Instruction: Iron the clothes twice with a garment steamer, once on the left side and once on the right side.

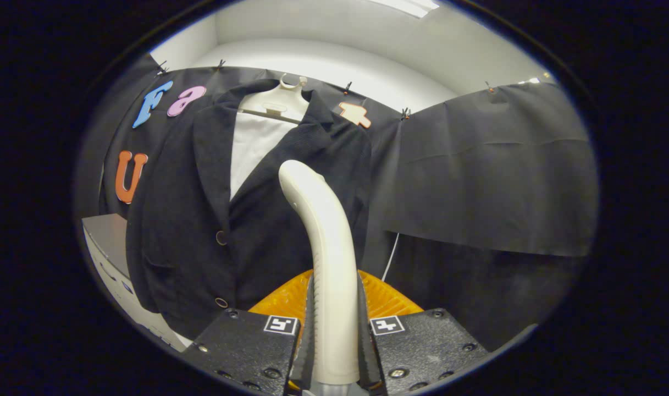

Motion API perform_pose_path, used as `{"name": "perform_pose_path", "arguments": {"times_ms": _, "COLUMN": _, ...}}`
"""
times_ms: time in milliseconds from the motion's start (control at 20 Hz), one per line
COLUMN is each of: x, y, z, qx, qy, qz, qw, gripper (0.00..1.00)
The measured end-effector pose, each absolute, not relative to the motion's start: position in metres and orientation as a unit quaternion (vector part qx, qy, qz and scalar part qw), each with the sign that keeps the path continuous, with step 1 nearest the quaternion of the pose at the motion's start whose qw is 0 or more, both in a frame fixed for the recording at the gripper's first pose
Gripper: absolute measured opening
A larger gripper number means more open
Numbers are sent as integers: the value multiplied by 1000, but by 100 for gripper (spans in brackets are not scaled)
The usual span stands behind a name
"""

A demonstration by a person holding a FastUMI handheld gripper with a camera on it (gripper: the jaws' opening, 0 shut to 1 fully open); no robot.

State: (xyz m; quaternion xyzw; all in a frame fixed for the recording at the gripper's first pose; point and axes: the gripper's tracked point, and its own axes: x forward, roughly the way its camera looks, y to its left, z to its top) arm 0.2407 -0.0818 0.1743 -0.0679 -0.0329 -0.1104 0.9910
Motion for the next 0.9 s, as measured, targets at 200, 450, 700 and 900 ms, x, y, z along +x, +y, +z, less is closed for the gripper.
{"name": "perform_pose_path", "arguments": {"times_ms": 200, "x": 234, "y": -86, "z": 148, "qx": -64, "qy": -5, "qz": -116, "qw": 991, "gripper": 35}}
{"name": "perform_pose_path", "arguments": {"times_ms": 450, "x": 226, "y": -91, "z": 118, "qx": -59, "qy": 26, "qz": -122, "qw": 990, "gripper": 35}}
{"name": "perform_pose_path", "arguments": {"times_ms": 700, "x": 212, "y": -93, "z": 82, "qx": -50, "qy": 63, "qz": -129, "qw": 988, "gripper": 35}}
{"name": "perform_pose_path", "arguments": {"times_ms": 900, "x": 199, "y": -89, "z": 61, "qx": -52, "qy": 82, "qz": -126, "qw": 987, "gripper": 35}}
